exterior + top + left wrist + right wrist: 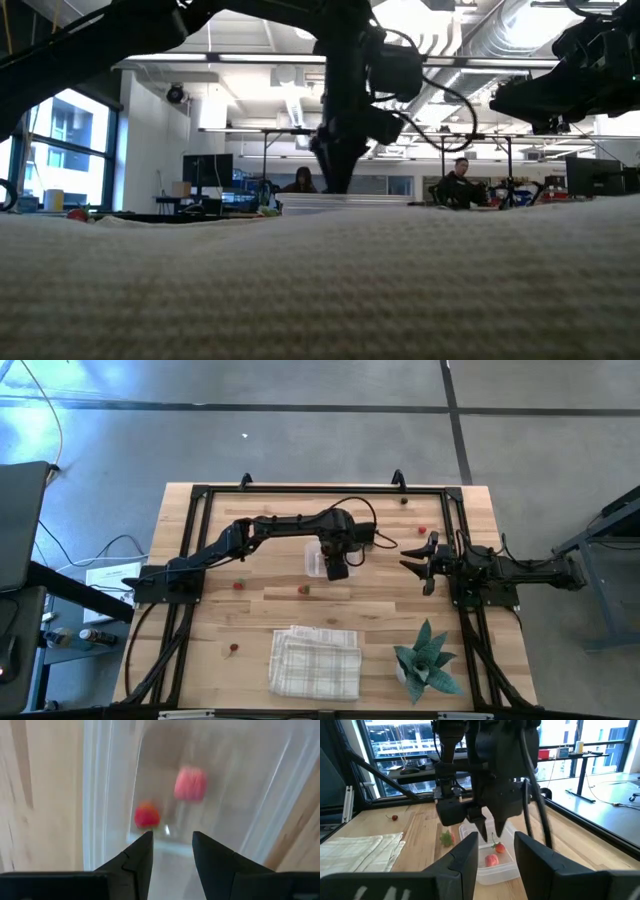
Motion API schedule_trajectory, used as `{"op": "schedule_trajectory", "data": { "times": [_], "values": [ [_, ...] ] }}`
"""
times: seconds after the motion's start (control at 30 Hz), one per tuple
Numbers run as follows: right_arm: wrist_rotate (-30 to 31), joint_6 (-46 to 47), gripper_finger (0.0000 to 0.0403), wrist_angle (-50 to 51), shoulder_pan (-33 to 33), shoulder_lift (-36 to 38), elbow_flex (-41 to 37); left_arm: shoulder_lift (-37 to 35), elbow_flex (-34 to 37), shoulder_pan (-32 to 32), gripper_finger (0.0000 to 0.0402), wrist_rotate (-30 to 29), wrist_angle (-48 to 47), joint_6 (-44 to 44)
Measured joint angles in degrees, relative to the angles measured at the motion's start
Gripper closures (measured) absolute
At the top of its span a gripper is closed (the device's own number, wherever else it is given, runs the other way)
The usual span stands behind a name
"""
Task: Pick and placing Produce into tupperware
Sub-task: Put the bottom left strawberry into the transparent bin
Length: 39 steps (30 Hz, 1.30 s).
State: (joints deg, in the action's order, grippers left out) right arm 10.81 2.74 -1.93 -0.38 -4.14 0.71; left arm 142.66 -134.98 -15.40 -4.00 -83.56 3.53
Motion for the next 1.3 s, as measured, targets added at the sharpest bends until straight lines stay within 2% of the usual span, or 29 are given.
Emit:
{"op": "schedule_trajectory", "data": {
  "times": [0.17,0.3,0.5,0.83,1.0,1.13,1.3],
  "values": [
    [0.00,0.00,0.0286,0.00,0.00,0.00,0.00,-0.85,0.04,0.04,0.0275,2.54,-5.23,4.07],
    [0.00,0.00,0.0286,0.00,0.00,-0.02,0.00,-3.74,0.00,0.04,0.0275,2.35,-6.37,6.93],
    [0.00,0.00,0.0286,0.00,0.00,-0.25,0.00,-12.23,0.00,0.02,0.0275,1.08,-6.48,11.52],
    [0.00,0.00,0.0286,0.00,0.00,-0.35,0.00,-27.76,3.18,0.04,0.0275,-10.13,-6.44,21.84],
    [-0.02,-0.01,0.0286,-0.01,0.00,-0.35,0.00,-35.81,11.96,0.04,0.0275,-13.25,-6.36,27.35],
    [-0.02,-0.02,0.0286,-0.02,0.00,-0.35,0.00,-43.47,25.48,0.04,0.0275,-13.80,-6.43,34.30],
    [-0.02,-0.02,0.0286,0.00,0.00,-0.35,0.00,-51.89,44.07,0.04,0.0275,-12.47,-6.36,46.95]
  ]
}}
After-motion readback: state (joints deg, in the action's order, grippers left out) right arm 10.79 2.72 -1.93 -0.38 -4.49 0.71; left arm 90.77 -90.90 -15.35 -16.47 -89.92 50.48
